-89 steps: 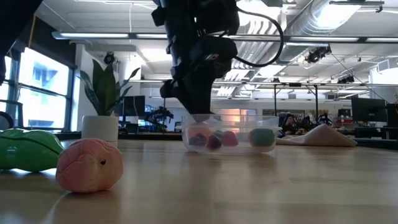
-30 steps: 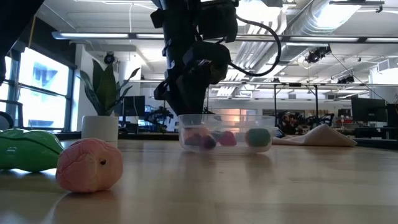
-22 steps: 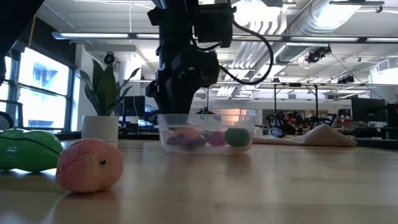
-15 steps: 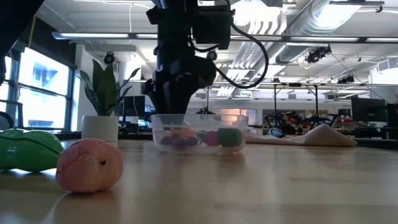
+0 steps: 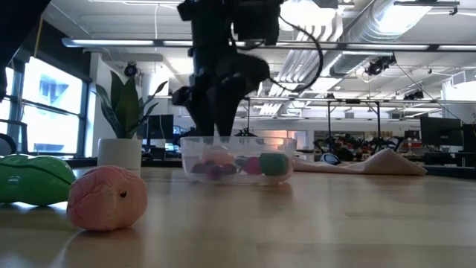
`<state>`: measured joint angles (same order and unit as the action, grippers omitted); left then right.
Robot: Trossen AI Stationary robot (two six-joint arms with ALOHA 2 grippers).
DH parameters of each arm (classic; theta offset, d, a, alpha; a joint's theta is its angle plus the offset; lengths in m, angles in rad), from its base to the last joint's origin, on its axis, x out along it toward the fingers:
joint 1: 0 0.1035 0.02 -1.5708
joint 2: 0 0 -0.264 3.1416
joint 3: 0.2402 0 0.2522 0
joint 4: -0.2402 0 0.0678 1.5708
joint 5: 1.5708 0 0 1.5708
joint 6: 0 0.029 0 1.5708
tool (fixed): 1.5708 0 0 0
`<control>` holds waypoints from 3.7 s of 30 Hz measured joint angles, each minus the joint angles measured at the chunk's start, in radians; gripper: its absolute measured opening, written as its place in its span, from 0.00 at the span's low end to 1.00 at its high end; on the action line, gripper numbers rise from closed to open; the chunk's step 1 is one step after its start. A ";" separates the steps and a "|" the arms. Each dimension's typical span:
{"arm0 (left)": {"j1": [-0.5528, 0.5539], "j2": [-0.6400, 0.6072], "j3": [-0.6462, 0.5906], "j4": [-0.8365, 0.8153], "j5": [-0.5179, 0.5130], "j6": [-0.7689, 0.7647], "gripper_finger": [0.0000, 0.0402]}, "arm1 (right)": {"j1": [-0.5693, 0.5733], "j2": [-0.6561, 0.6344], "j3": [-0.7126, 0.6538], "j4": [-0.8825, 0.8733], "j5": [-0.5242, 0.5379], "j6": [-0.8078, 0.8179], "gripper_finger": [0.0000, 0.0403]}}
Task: Pick and placing Produce into tupperware
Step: Put the yellow zucchini into the transparent bin
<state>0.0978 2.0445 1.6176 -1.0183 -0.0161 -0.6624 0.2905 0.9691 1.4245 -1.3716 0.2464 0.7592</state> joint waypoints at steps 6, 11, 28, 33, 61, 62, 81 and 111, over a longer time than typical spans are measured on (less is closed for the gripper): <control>-0.006 -0.006 0.191 -0.194 -0.050 0.025 0.48 | 0.000 0.000 0.000 0.000 0.000 0.000 0.32; -0.047 -0.006 0.360 -0.407 -0.109 0.071 0.48 | 0.000 0.000 0.000 0.000 0.000 0.000 0.32; -0.305 -0.190 0.322 -0.554 -0.179 -0.097 0.48 | 0.000 0.000 0.000 0.000 0.000 0.000 0.32; -0.331 -0.274 0.153 -0.553 -0.164 -0.200 0.48 | 0.000 0.000 0.000 0.000 0.000 0.000 0.32; -0.327 -0.788 -0.878 -0.013 0.011 -1.624 0.48 | 0.000 0.000 0.000 0.000 0.000 0.000 0.32; -0.327 -0.800 -0.893 -0.016 0.007 -1.662 0.48 | 0.000 0.000 0.000 0.000 0.000 0.000 0.32; -0.327 -0.813 -1.010 0.001 0.077 -1.885 0.48 | 0.000 0.000 0.000 0.000 0.000 0.000 0.32; -0.328 -0.812 -1.119 0.135 0.067 -1.828 0.48 | 0.000 0.000 0.000 0.000 0.000 0.000 0.32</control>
<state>-0.2298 1.2324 0.4985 -0.8830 0.0505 -2.4908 0.2905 0.9691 1.4243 -1.3716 0.2466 0.7593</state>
